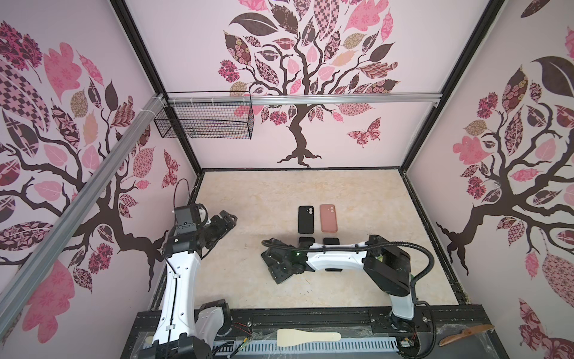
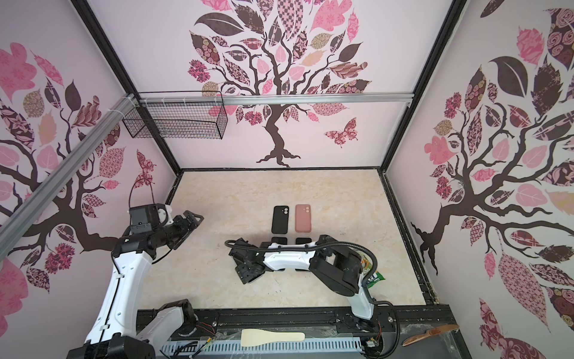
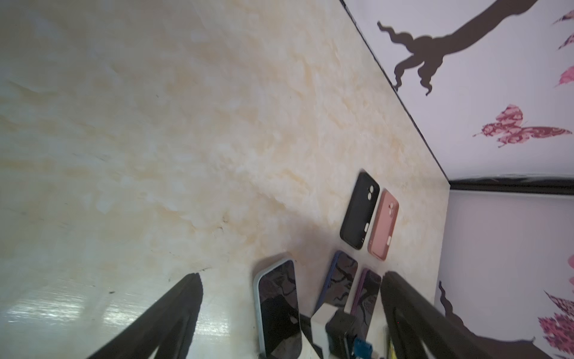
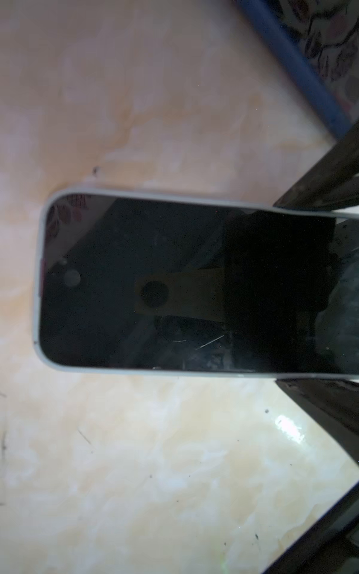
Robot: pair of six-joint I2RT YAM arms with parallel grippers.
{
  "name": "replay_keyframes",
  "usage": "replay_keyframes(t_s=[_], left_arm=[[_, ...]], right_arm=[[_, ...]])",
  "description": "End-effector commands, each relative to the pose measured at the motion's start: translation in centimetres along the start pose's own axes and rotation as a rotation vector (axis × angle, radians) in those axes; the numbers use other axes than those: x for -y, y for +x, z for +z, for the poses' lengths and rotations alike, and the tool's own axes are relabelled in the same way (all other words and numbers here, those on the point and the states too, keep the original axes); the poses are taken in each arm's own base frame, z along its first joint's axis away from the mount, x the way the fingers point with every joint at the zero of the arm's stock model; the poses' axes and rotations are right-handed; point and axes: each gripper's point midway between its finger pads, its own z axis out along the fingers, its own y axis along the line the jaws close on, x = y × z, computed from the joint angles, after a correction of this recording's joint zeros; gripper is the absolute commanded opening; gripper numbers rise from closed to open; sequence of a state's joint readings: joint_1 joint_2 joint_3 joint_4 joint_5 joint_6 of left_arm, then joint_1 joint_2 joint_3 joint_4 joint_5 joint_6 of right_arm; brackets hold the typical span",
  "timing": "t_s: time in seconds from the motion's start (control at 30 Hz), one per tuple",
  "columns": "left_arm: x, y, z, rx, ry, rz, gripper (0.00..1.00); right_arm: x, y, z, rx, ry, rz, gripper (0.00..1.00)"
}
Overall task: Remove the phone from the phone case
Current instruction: 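Lift the white-rimmed phone with the right gripper toward the table centre, then raise the phone upright with the right gripper while the left reaches toward it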
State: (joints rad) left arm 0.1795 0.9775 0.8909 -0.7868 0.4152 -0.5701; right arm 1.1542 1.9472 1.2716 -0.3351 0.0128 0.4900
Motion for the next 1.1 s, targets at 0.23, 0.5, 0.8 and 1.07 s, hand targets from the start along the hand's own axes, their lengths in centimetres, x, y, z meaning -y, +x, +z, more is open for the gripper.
replay_keyframes(t_s=[0.23,0.5,0.8,1.07], left_arm=[[2.3,10.0,4.5,-0.220,0.117,0.020,0.89],[2.9,14.4,6.6,-0.298,0.125,0.021,0.76],[3.3,14.8,6.7,-0.307,0.153,0.008,0.58],[3.7,14.9,6.8,-0.310,0.167,0.011,0.32]], right_arm=[[-2.6,-4.8,-6.0,0.248,-0.401,0.278,0.66],[-2.5,-5.9,-7.9,0.335,-0.480,0.333,0.65],[-2.5,-6.9,-9.6,0.406,-0.541,0.366,0.65],[-1.3,-7.4,-9.4,0.425,-0.504,0.433,0.65]])
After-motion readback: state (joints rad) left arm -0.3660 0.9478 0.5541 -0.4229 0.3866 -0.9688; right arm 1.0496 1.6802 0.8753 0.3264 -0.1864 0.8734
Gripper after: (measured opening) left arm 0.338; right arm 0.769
